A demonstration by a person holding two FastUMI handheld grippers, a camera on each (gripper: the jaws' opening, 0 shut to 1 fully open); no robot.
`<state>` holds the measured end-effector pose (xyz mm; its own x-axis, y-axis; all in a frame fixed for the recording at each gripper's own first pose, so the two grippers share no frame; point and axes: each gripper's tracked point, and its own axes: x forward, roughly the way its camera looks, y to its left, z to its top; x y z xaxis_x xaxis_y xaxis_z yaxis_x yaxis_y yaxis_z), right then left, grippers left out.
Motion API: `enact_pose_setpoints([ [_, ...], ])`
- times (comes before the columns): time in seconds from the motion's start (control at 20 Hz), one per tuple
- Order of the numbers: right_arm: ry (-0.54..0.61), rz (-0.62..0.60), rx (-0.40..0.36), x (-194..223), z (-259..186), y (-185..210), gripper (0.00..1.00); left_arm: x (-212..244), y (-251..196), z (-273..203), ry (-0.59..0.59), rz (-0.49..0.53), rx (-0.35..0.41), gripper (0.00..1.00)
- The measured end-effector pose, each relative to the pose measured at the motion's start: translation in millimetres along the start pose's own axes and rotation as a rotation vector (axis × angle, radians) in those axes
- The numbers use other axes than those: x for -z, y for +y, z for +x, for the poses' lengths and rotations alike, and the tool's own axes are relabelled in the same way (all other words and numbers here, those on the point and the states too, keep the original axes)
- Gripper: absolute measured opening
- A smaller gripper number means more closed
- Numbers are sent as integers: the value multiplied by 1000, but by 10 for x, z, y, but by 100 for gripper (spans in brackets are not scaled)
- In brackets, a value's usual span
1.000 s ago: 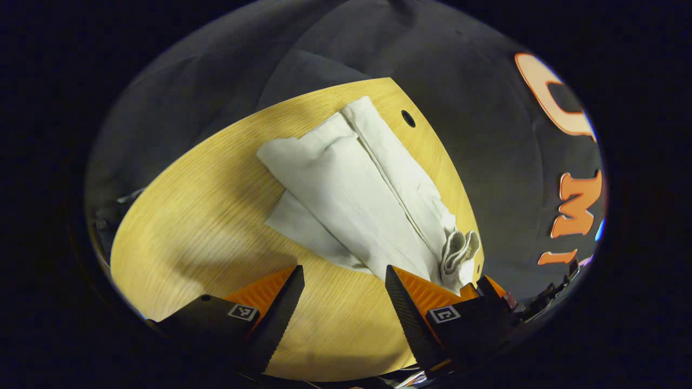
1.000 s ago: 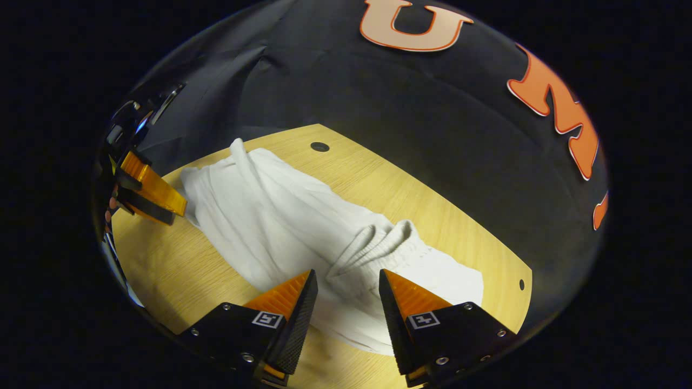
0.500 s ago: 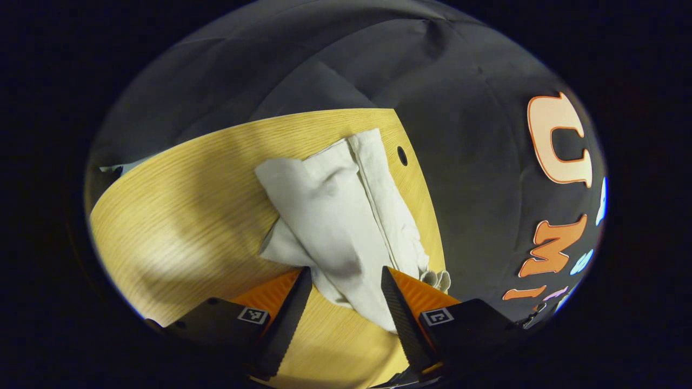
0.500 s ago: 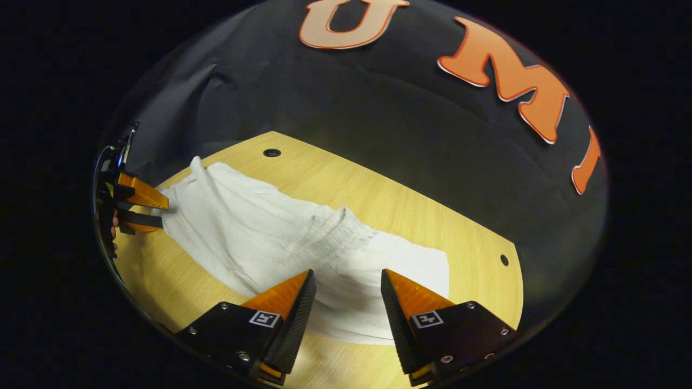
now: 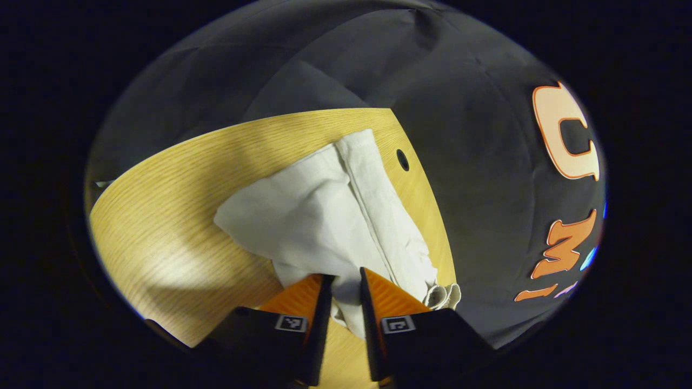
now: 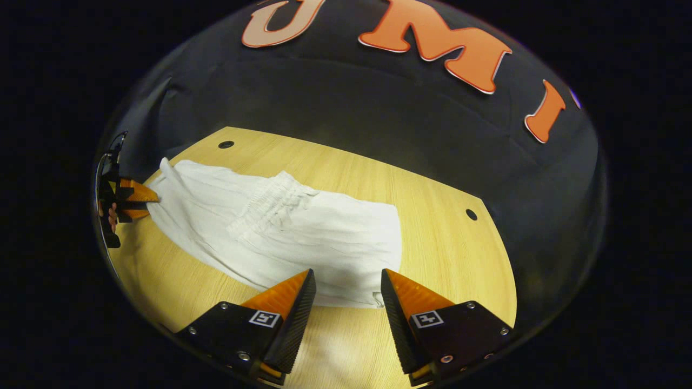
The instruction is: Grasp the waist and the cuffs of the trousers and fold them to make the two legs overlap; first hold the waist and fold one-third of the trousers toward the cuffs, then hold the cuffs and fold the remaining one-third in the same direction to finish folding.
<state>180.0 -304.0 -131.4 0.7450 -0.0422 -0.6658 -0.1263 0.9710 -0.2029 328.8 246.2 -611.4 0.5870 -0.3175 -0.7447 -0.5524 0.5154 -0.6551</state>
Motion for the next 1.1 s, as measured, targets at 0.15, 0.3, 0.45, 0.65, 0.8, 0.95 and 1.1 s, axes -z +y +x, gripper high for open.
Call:
enact_pose_setpoints([
  [0.15, -5, 12, 24, 54, -67, -214, 73, 9, -10, -59, -23, 4, -4, 14],
  [0.3, -14, 47, 36, 123, -131, -434, 73, -65, -206, -223, -77, 90, 6, 7],
  [0.45, -22, 68, 36, 189, -173, -694, 73, -62, -521, -429, -130, 202, 11, 10],
  [0.65, -46, 99, 35, 265, -231, -966, 73, -40, -1003, -638, -202, 284, 36, 8],
  [0.8, -54, 120, 44, 349, -265, -1213, 73, 7, -1404, -745, -238, 330, 46, 6],
  [0.95, -45, 154, 47, 507, -282, -1432, 75, 97, -1789, -811, -255, 403, 39, 6],
  [1.1, -56, 183, 52, 608, -338, -1645, 80, 260, -2220, -801, -262, 493, 34, 4],
])
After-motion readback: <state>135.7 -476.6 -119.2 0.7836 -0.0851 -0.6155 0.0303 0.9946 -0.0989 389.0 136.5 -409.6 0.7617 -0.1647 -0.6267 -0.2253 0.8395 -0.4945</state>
